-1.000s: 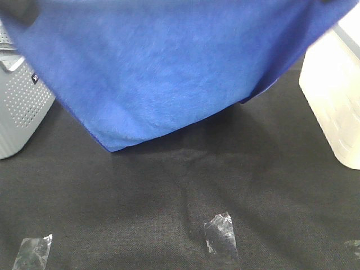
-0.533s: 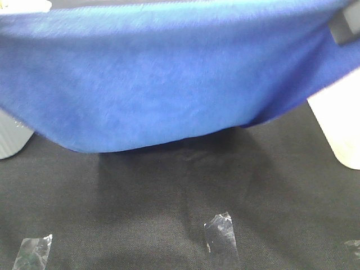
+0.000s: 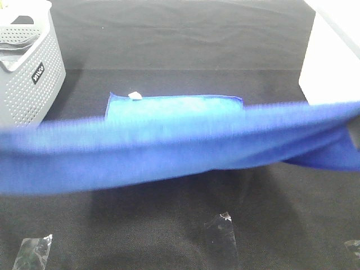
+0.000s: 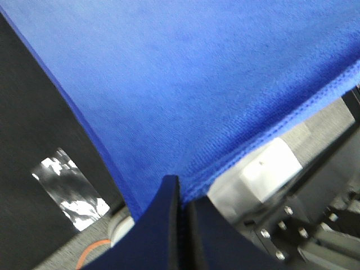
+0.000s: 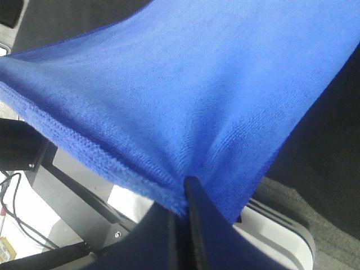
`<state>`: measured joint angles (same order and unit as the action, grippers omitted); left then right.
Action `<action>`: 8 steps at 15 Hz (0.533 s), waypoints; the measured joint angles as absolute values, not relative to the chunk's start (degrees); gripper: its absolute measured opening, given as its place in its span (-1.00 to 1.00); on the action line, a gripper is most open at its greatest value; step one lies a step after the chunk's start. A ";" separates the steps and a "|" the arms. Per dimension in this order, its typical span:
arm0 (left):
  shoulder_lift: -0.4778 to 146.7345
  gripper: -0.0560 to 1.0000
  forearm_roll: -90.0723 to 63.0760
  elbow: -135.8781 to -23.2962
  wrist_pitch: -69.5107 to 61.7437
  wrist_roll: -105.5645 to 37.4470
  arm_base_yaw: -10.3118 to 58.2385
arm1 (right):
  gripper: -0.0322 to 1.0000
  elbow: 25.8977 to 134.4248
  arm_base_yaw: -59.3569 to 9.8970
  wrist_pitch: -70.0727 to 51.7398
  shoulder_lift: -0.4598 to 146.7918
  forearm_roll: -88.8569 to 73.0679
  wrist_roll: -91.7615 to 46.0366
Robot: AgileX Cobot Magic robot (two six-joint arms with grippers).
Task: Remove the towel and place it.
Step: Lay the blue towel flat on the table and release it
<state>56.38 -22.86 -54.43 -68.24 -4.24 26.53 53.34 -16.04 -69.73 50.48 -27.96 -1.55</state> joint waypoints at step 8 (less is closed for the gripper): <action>61.88 -0.89 -26.81 -41.71 -67.15 -4.87 26.53 | -0.88 39.30 -16.04 -69.67 54.32 -29.45 -2.18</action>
